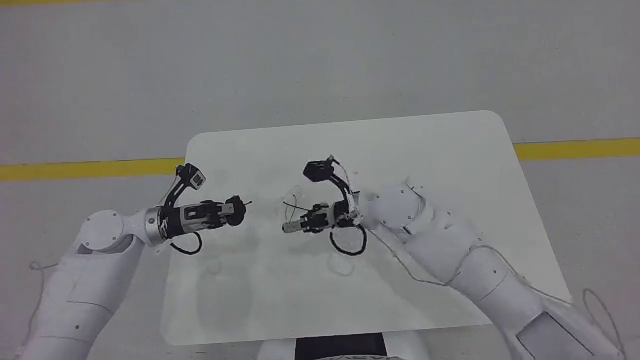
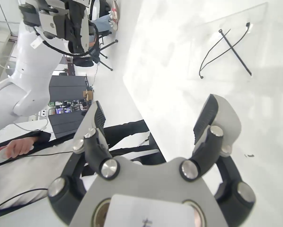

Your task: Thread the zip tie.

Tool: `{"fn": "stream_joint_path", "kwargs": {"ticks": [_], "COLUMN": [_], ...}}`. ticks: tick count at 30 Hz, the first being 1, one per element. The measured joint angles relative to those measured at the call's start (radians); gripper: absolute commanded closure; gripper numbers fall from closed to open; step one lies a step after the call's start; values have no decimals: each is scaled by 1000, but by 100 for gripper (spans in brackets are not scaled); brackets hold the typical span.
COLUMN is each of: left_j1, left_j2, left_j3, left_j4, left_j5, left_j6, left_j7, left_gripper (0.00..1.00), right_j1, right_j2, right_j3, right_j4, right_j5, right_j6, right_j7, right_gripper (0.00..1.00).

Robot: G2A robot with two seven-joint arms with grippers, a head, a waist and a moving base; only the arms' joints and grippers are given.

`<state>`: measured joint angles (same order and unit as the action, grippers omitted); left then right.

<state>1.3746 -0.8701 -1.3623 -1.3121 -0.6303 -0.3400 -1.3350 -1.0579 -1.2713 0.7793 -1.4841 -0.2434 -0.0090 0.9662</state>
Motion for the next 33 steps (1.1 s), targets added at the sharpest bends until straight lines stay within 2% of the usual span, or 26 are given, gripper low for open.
{"fn": "stream_joint_path", "kwargs": {"ticks": [3,7,13,17,19,27,30,33], "left_j1": [0,0,0,0,0,0,0,0], "left_j2": [0,0,0,0,0,0,0,0], "left_j3": [0,0,0,0,0,0,0,0], "left_j4": [0,0,0,0,0,0,0,0], "left_j5": [0,0,0,0,0,0,0,0], "left_j6": [0,0,0,0,0,0,0,0], "left_j7": [0,0,0,0,0,0,0,0], "left_gripper": [100,100,100,100,100,100,100,100], "right_j1": [35,149,315,401,414,410,398,409], "right_j2": [-6,-33,-100,-156,-166,-164,-165,-180], "right_j3": [-28,-90,-208,-302,-324,-322,-327,-344], "right_j4": [7,70,223,343,365,360,354,390], "right_j5": [-48,-91,-98,-160,-203,-198,-226,-240], "right_j6": [-32,-66,-137,-198,-204,-204,-257,-305], "right_j7": [21,80,131,100,84,82,45,29], "right_gripper": [0,0,0,0,0,0,0,0]}}
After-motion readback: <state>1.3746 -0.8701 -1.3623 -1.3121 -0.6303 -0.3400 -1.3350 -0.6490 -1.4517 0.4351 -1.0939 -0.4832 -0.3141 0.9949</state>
